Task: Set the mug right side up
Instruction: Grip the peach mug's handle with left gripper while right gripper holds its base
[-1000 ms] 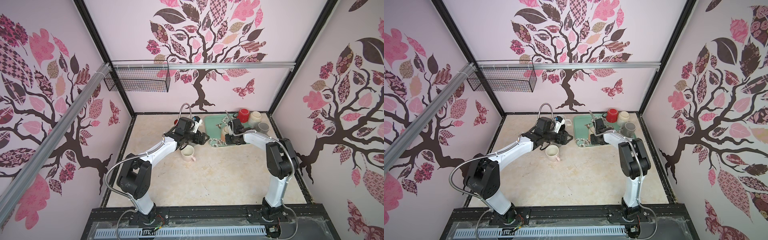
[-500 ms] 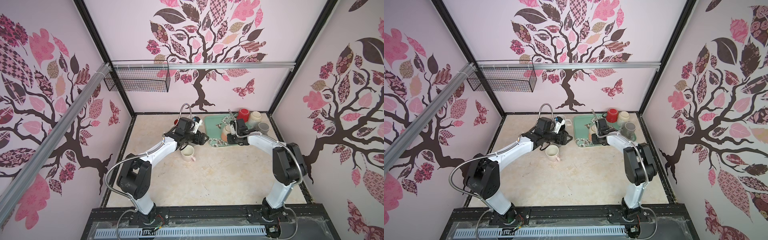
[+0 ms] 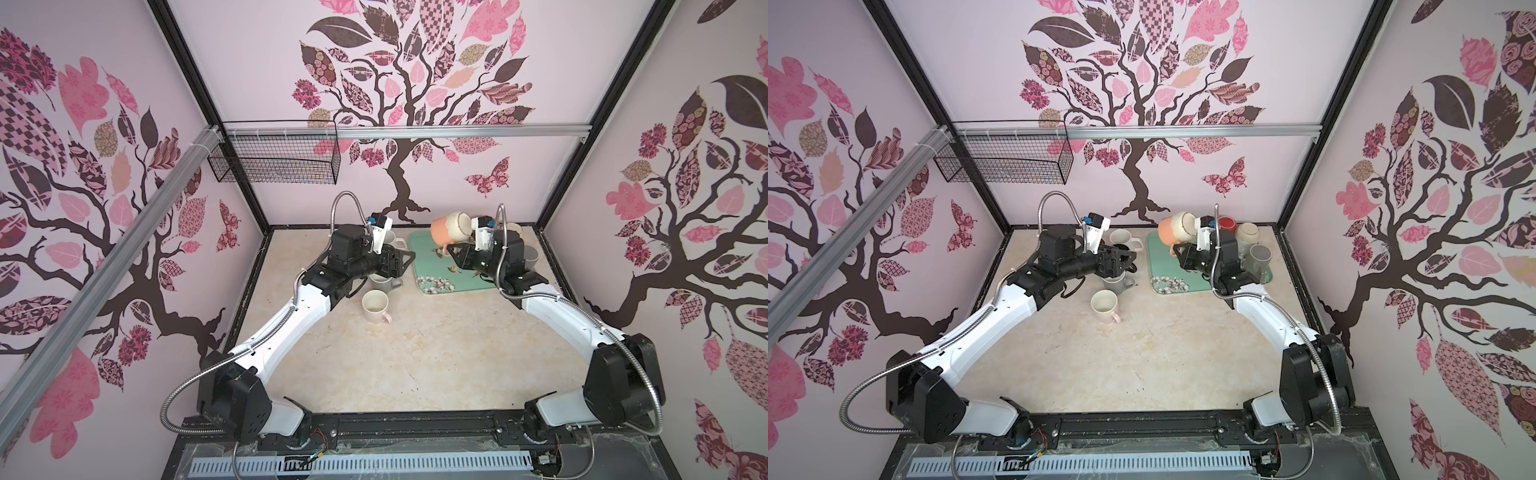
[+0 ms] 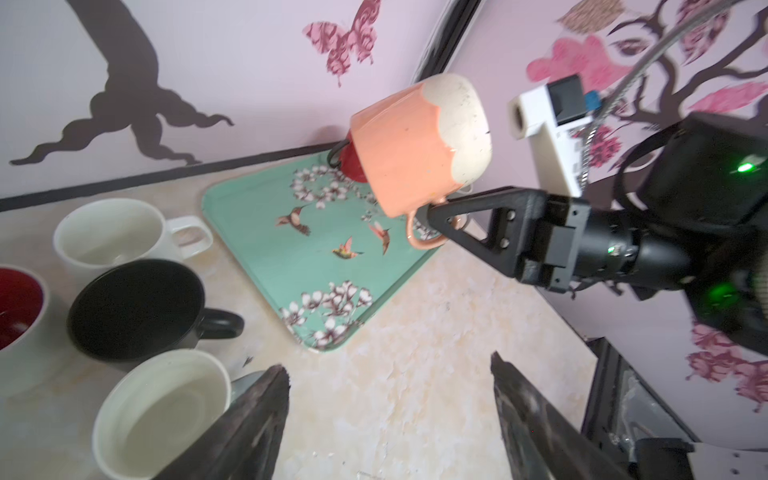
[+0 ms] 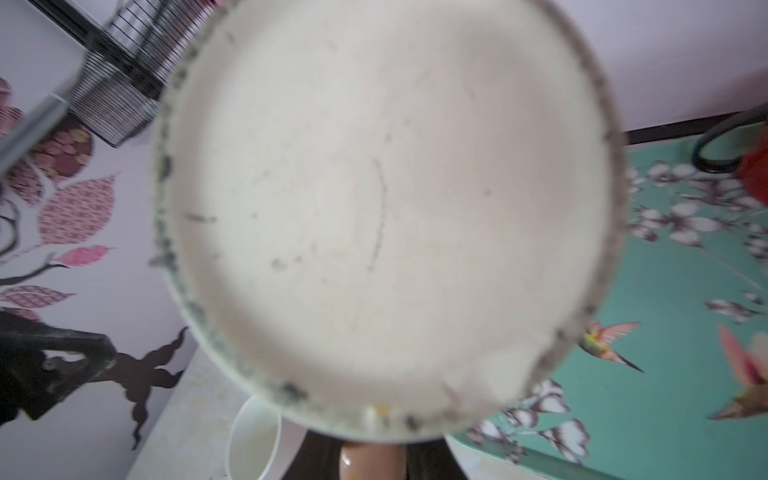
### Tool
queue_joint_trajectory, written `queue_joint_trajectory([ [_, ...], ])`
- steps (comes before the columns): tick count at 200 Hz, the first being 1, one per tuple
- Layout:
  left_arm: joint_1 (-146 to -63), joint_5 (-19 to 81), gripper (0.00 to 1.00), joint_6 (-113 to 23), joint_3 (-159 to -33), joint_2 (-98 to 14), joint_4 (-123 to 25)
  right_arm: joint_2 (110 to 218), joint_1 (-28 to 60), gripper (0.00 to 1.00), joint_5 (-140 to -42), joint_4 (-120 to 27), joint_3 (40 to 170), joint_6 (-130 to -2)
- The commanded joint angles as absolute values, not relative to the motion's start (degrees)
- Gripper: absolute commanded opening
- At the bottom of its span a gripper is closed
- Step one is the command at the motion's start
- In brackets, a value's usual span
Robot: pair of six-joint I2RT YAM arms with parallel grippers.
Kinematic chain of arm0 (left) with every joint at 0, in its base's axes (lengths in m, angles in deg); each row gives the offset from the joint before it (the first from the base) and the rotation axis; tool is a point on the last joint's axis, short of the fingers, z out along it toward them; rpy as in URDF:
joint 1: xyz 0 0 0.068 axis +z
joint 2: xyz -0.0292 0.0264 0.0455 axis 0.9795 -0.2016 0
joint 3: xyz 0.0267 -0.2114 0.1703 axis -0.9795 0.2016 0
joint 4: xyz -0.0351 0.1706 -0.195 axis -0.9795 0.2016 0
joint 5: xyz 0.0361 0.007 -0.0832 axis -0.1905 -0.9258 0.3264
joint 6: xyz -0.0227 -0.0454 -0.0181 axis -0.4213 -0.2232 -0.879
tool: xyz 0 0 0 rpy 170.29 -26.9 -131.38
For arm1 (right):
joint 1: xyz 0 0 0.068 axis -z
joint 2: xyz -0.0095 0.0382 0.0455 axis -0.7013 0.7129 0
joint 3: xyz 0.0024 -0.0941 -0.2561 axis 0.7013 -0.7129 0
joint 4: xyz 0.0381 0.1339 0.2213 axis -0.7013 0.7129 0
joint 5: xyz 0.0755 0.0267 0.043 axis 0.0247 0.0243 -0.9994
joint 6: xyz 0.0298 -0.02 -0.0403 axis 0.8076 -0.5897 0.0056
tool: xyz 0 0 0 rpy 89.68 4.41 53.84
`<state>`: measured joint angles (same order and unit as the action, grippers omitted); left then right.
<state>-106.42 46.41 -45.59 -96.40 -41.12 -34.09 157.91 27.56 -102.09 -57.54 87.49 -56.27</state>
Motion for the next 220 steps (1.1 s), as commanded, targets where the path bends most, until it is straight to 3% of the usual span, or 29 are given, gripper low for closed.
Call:
queue_joint_trajectory([
  [1, -104.5, 57.2, 0.77, -51.7, -94.0, -42.8, -40.8, 154.4, 27.4, 0.00, -111.3, -74.5, 89.5, -46.9],
  [63, -102.9, 68.6, 0.64, -68.8, -94.2, -46.5, -55.8, 156.9, 27.4, 0.00, -121.5, -95.8, 87.6, -26.8],
  [108, -103.4, 73.3, 0.46, -82.7, -96.3, -51.1, -72.5, 159.4, 27.0, 0.00, -123.0, -106.4, 86.1, -17.1],
  [220, -105.5, 73.4, 0.47, -89.3, -99.6, -53.5, -79.9, 160.2, 25.9, 0.00, -123.5, -105.6, 86.5, -15.8],
])
